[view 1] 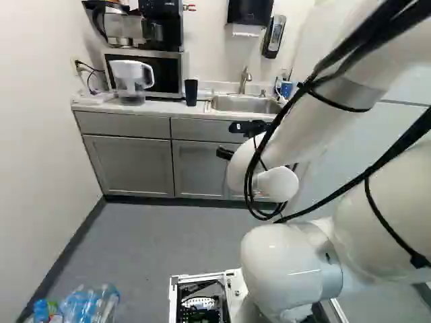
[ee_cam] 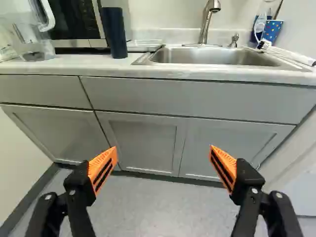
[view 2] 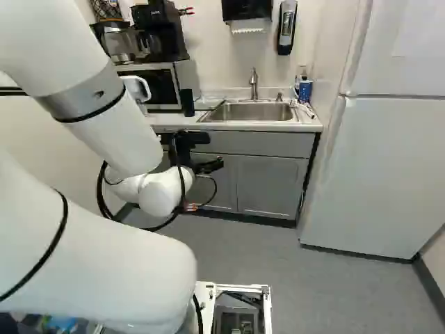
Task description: Rinse the cup and place it in the tray
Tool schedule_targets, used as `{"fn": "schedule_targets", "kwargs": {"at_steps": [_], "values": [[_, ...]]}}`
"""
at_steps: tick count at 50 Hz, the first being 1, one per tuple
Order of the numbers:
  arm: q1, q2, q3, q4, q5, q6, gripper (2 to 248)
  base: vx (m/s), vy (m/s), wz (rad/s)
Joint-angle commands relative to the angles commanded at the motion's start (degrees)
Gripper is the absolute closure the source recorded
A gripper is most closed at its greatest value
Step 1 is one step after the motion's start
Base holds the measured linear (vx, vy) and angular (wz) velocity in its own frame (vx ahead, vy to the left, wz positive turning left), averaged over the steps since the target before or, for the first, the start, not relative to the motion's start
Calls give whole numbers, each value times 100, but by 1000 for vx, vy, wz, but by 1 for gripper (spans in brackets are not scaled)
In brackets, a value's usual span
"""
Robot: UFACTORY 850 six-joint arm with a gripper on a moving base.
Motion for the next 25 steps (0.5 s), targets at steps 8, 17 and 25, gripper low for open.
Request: {"fn": "schedule_targets", "kwargs": {"at_steps": [8,17,25], "values": [[0,0,0,0,0,0,3,0,0,0],[0,0,0,0,0,0,3,0,0,0],[0,0,0,0,0,0,3,0,0,0]]}}
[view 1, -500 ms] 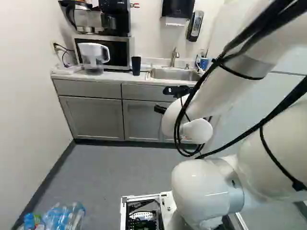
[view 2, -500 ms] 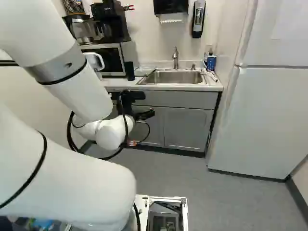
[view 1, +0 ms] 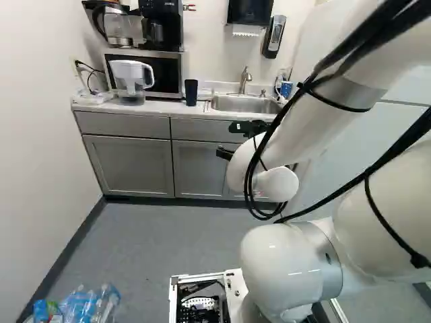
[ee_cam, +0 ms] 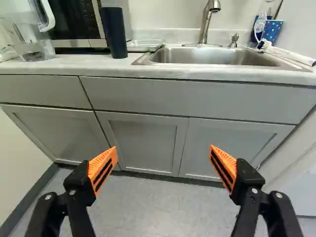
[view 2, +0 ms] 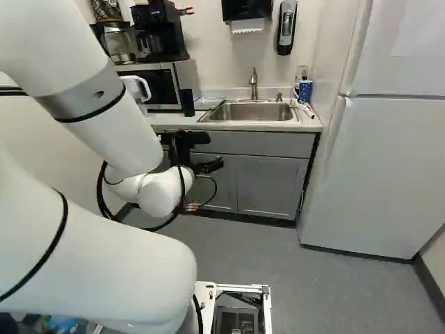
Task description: Rinse the cup and place it in the tray
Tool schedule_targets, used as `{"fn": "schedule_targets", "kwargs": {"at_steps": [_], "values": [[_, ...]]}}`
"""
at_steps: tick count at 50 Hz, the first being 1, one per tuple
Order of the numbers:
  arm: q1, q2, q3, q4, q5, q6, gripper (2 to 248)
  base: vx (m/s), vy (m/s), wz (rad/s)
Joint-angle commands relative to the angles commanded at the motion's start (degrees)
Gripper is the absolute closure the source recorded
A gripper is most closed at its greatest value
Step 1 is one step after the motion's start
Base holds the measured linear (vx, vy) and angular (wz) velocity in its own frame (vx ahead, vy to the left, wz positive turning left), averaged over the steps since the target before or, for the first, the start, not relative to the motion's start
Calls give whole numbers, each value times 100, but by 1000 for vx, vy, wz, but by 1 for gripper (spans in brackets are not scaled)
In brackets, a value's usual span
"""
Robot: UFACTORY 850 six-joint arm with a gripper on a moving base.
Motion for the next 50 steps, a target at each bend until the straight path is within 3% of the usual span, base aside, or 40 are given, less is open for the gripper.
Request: {"fn": "schedule_targets", "kwargs": {"at_steps": [29,50], "values": [[-4,-361,-615,0,0,0,3,0,0,0],[-81,-368,-920,0,-44,0,3,0,0,0]]}}
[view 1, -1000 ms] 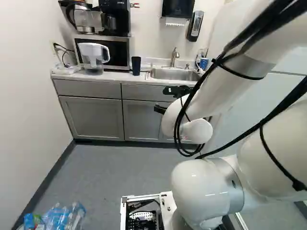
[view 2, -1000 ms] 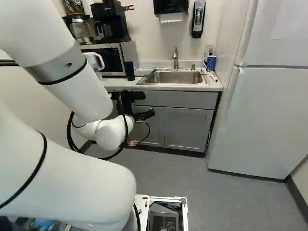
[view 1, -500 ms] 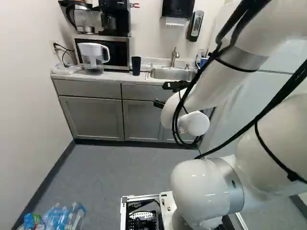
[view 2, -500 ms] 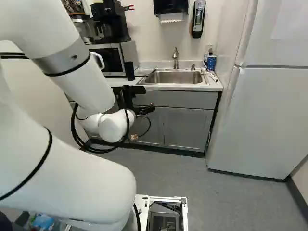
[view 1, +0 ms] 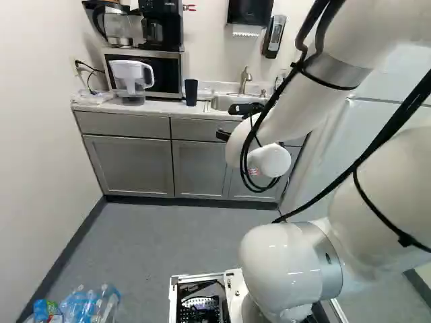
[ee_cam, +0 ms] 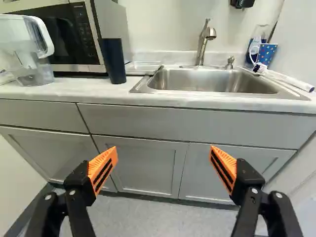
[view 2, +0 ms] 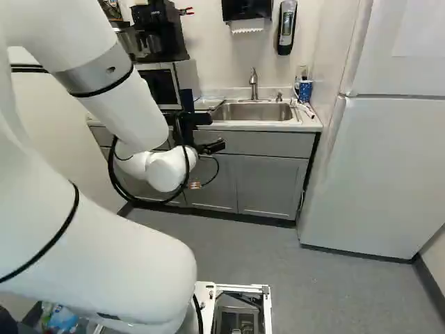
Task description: Rinse the cup and place it in the tray
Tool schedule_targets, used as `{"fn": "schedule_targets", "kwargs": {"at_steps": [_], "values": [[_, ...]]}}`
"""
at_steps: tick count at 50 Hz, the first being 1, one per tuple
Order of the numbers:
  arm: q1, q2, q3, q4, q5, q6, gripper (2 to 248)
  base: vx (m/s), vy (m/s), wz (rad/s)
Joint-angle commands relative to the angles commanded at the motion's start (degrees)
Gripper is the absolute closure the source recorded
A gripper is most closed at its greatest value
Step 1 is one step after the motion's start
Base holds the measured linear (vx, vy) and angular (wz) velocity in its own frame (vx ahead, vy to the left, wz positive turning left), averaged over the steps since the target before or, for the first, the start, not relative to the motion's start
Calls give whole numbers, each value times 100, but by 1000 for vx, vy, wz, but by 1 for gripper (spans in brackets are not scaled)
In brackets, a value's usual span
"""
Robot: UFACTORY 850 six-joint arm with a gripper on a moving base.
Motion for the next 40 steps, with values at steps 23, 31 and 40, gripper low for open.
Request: {"fn": "schedule_targets", "kwargs": {"at_steps": [23,31,40], "values": [[-198,116,-220,0,-264,0,3,0,0,0],[-268,147,-302,0,-379,0,3,0,0,0],[-343,182,-395,0,-508,0,3,0,0,0]]}}
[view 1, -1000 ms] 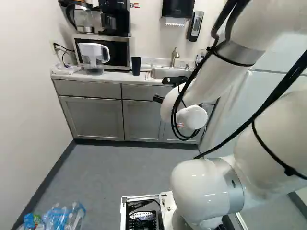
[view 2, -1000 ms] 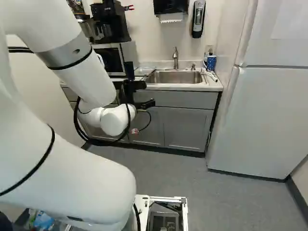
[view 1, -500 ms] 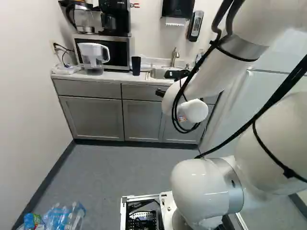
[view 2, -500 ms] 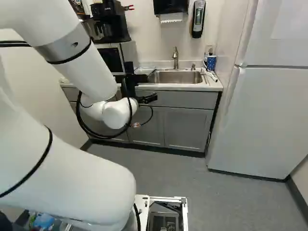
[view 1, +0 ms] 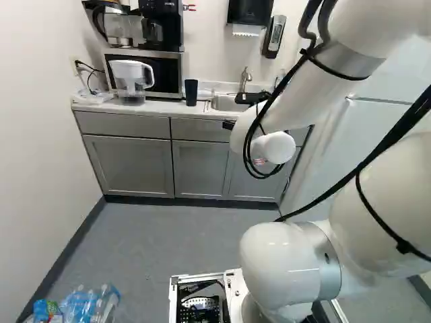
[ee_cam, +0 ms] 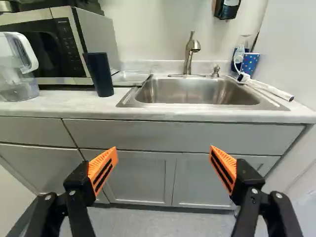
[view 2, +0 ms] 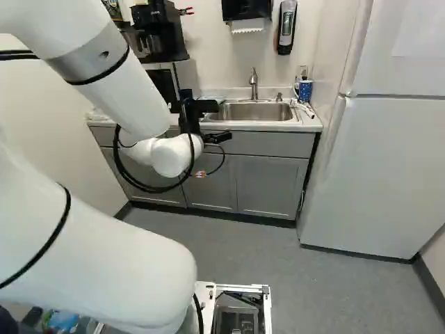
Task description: Rinse the cup and place it in the tray
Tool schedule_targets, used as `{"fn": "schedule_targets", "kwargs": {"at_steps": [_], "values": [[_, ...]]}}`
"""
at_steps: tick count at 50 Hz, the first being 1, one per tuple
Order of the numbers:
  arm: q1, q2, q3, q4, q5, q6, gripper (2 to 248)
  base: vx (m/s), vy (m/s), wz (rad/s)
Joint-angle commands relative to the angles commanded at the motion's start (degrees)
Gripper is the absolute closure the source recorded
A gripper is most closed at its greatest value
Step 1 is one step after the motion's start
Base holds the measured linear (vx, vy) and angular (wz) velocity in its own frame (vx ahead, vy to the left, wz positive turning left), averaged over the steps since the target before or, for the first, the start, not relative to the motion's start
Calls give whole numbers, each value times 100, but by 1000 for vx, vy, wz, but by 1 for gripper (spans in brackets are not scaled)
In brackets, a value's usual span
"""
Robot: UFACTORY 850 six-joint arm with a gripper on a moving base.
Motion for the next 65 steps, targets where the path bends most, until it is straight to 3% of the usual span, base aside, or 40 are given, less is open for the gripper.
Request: {"fn": "schedule_targets", "kwargs": {"at_steps": [22,65], "values": [[-93,148,-167,0,-305,0,3,0,0,0],[-112,399,-512,0,-468,0,3,0,0,0]]}}
